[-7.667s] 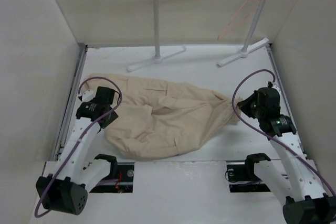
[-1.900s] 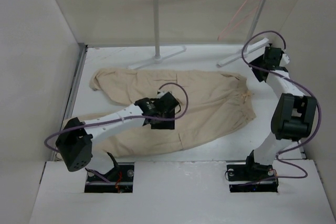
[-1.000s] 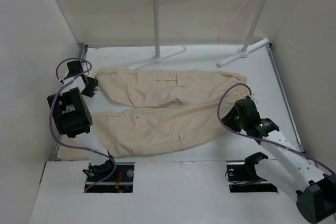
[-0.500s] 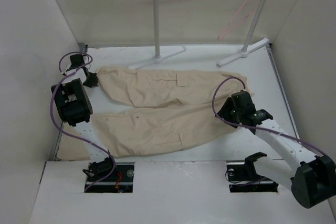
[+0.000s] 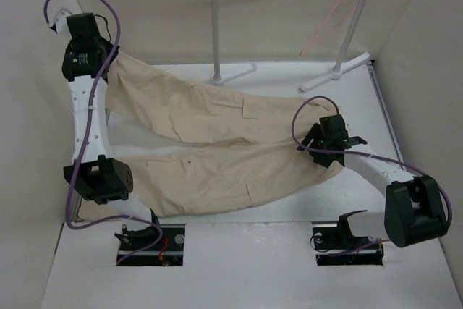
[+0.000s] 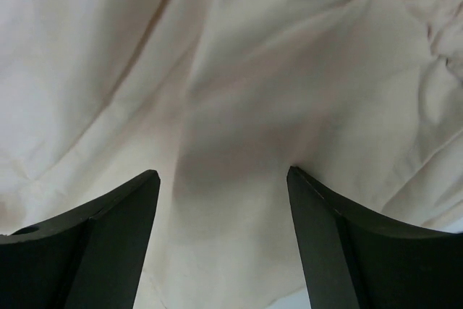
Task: Place the trousers on the hanger
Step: Flatten out the trousers at the center of the board.
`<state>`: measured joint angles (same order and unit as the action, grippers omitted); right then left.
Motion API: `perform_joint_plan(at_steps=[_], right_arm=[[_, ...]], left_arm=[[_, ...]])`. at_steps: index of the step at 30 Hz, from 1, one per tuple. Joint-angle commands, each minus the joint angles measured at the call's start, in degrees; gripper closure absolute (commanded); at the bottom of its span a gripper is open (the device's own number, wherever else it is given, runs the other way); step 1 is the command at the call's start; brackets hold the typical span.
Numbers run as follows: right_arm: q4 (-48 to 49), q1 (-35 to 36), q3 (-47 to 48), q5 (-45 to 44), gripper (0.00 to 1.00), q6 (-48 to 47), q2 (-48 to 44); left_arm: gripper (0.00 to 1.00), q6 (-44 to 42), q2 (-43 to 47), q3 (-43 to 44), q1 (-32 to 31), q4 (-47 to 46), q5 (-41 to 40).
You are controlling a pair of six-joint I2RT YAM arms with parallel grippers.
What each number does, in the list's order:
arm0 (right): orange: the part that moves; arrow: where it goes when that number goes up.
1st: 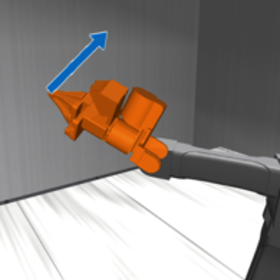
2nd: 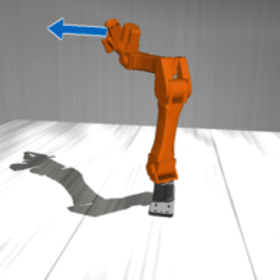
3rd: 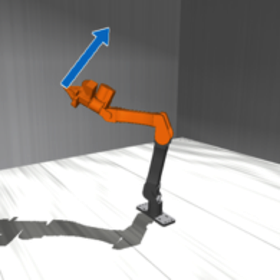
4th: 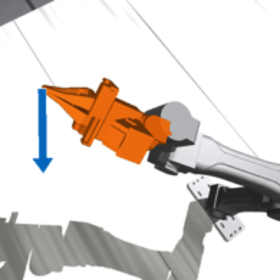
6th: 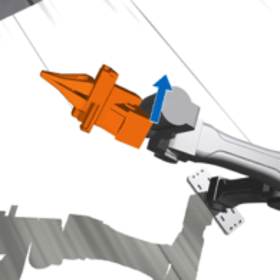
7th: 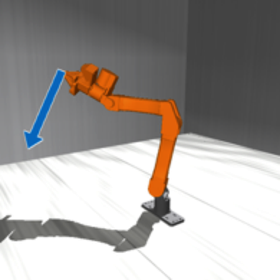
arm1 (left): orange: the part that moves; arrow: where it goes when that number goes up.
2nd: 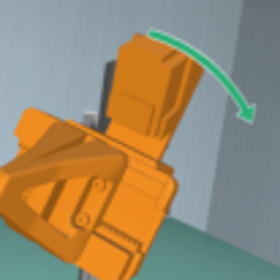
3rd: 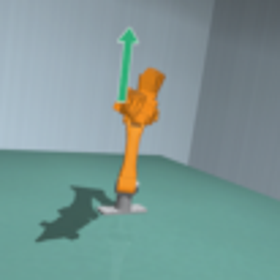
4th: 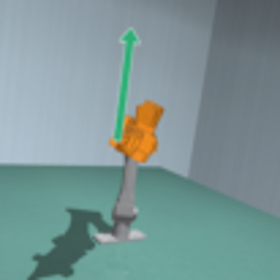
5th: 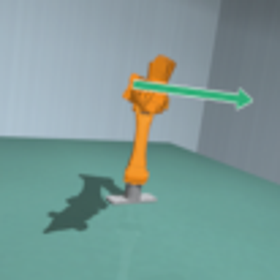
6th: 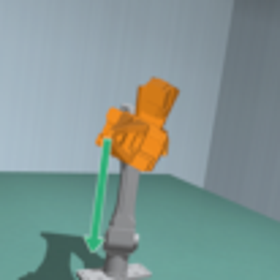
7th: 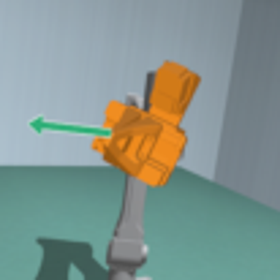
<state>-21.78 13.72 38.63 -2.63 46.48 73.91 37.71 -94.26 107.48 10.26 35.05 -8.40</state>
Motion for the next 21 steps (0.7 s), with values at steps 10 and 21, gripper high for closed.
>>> perform_joint_plan(at_steps=[10, 21], right_arm=[[-0.27, -2.25, 4.25, -0.44, 0.20, -0.86, -4.21], [-6.00, -3.12, 9.00, -5.54, 0.42, -0.60, -12.39]], left_arm=[[0.84, -9.06, -38.51, 33.56, 4.55, 10.49, -0.57], [0.46, -6.16, -34.09, 30.28, 8.77, 8.37, -1.52]])
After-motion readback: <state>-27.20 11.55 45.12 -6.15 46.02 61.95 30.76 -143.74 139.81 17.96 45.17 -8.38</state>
